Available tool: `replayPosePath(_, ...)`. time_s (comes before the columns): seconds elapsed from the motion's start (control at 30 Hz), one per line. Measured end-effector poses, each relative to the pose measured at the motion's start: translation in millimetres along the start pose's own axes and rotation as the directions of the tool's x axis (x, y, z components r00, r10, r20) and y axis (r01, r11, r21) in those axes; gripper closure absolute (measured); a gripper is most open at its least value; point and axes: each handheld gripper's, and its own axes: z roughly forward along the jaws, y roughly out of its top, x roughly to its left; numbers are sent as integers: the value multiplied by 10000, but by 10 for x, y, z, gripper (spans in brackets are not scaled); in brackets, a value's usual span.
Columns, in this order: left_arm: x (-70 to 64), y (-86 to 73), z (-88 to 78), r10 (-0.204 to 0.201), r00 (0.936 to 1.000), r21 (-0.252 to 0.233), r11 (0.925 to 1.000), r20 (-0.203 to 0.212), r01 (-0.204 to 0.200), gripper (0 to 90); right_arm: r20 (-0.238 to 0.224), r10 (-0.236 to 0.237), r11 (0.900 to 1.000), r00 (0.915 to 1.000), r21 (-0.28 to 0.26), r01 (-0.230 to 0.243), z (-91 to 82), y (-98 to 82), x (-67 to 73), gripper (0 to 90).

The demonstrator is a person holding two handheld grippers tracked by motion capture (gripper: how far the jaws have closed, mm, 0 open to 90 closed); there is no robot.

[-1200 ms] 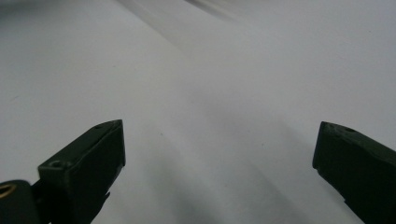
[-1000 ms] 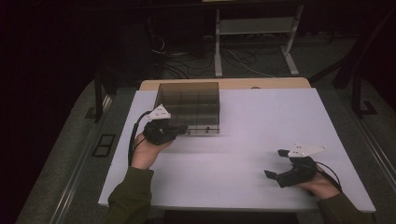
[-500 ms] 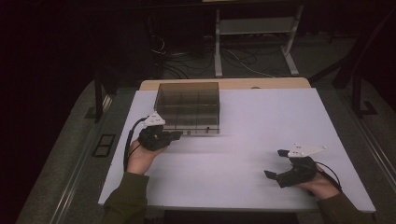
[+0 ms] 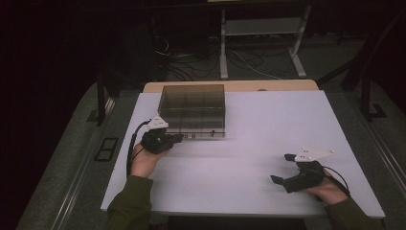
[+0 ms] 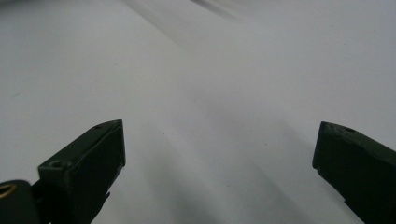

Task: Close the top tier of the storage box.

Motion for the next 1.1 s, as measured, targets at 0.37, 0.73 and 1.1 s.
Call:
replayPosePath(0.37,-13,6,42,6,10000,-23,10000,-11,-6,891,-8,3,10000,10000,25,-3,2,0,2,19)
replayPosePath(0.73,-8,23,61,18,9999,-99,9999,-120,-19,891,-17,26,10000,10000,52,-26,5,-1,3,19)
replayPosePath(1.1,10,50,85,39,9998,-144,9999,-198,-42,891,-5,-4,10000,10000,50,4,11,-2,4,19)
